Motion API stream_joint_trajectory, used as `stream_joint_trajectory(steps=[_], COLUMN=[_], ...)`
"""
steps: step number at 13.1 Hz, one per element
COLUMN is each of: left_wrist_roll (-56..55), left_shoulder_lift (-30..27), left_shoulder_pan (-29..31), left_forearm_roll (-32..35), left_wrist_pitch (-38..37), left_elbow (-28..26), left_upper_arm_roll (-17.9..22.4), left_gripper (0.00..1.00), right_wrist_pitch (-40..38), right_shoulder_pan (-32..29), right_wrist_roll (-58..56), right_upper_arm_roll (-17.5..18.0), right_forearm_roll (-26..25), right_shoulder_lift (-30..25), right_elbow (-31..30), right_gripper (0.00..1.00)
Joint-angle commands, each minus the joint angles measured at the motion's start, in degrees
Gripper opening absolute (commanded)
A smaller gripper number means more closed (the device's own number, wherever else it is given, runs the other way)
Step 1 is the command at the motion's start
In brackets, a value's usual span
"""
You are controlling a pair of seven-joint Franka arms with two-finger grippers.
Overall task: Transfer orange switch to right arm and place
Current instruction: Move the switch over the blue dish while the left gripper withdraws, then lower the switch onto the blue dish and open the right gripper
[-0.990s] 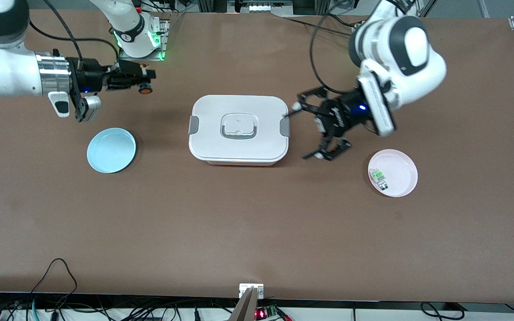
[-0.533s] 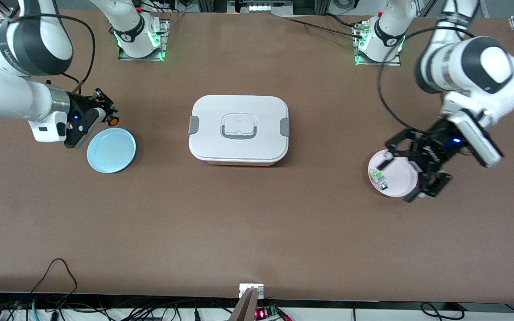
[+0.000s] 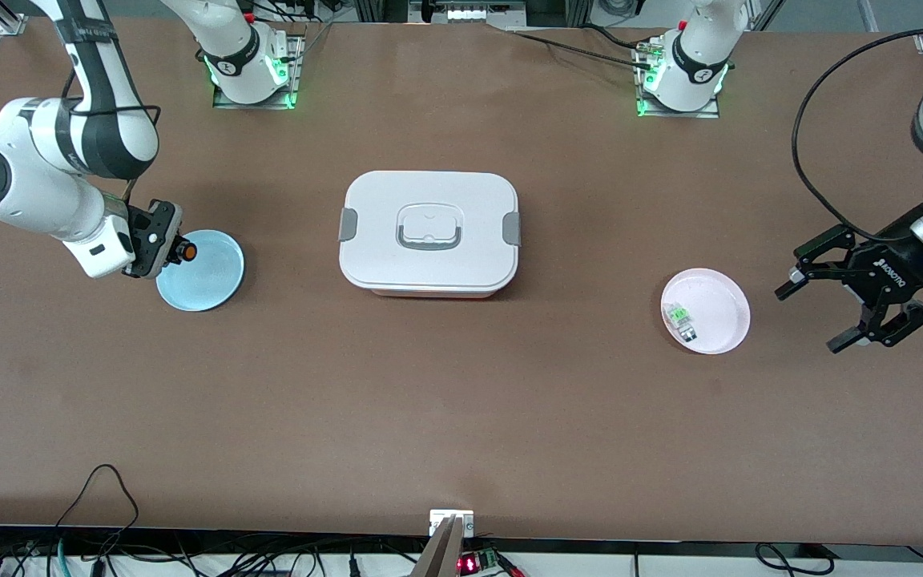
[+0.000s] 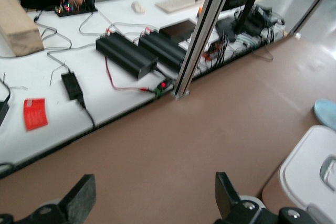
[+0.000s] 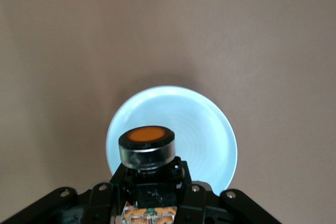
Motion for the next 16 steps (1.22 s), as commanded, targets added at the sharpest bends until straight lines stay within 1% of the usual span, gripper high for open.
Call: stream_joint_trajectory(steps=[1, 3, 5, 7, 8, 9, 10, 11, 13, 14, 15, 16], left_wrist_roll=[-8.0, -15.9, -29.2, -43.2, -48.5, -51.6, -53.5, -54.9, -58.7, -59.4, -59.0, -59.0], left_shoulder_lift=[-3.0, -3.1, -3.5, -3.7, -4.0, -4.5, -5.1, -5.1, -5.6, -5.6, -5.7, -5.7], left_shoulder_pan=[-2.0, -6.0, -10.0, -14.4, -15.8, -16.3, -16.0, -15.9, -15.9, -16.5, -18.3, -21.7], left_forearm_roll=[11.3, 20.8, 30.2, 39.5, 42.7, 43.6, 43.7, 43.7, 43.8, 43.8, 43.7, 43.7], left_wrist_pitch=[-6.2, -12.2, -17.0, -25.2, -28.2, -30.3, -32.0, -33.0, -33.8, -34.2, -34.3, -34.3], left_elbow=[2.0, 5.8, 9.6, 13.8, 14.5, 14.6, 14.5, 14.4, 14.0, 14.2, 14.3, 14.3], left_upper_arm_roll=[3.4, 5.5, 6.0, 5.9, 5.9, 6.0, 5.9, 5.7, 5.0, 5.8, 7.7, 12.1], left_gripper=[1.00, 1.00, 1.00, 1.00, 1.00, 1.00, 1.00, 1.00, 1.00, 1.00, 1.00, 1.00], right_wrist_pitch=[8.8, 15.6, 22.4, 25.1, 26.0, 26.4, 26.6, 27.2, 27.5, 27.4, 27.0, 26.9], right_shoulder_pan=[-0.1, -0.1, -0.1, -0.1, -0.1, -0.2, -0.1, -0.1, -0.1, -0.1, -0.1, 0.0], right_wrist_roll=[-3.9, -4.9, -6.9, -7.7, -8.0, -8.0, -8.0, -8.0, -7.8, -7.7, -7.3, -7.0], right_upper_arm_roll=[-1.0, -1.1, -1.0, -1.0, -1.0, -1.0, -1.0, -1.0, -1.0, -1.0, -1.0, -0.9], right_forearm_roll=[-0.6, -0.6, -0.5, -0.5, -0.5, -0.3, -0.3, -0.3, -0.3, -0.3, -0.3, 0.0], right_shoulder_lift=[1.8, 3.8, 6.3, 8.2, 8.7, 9.2, 9.6, 9.9, 10.2, 10.1, 9.9, 9.6], right_elbow=[-4.8, -7.7, -9.6, -9.8, -9.8, -9.8, -9.8, -9.7, -9.6, -9.5, -9.3, -8.8], right_gripper=[0.00, 0.00, 0.00, 0.00, 0.01, 0.04, 0.13, 0.32, 0.61, 0.87, 1.00, 1.00])
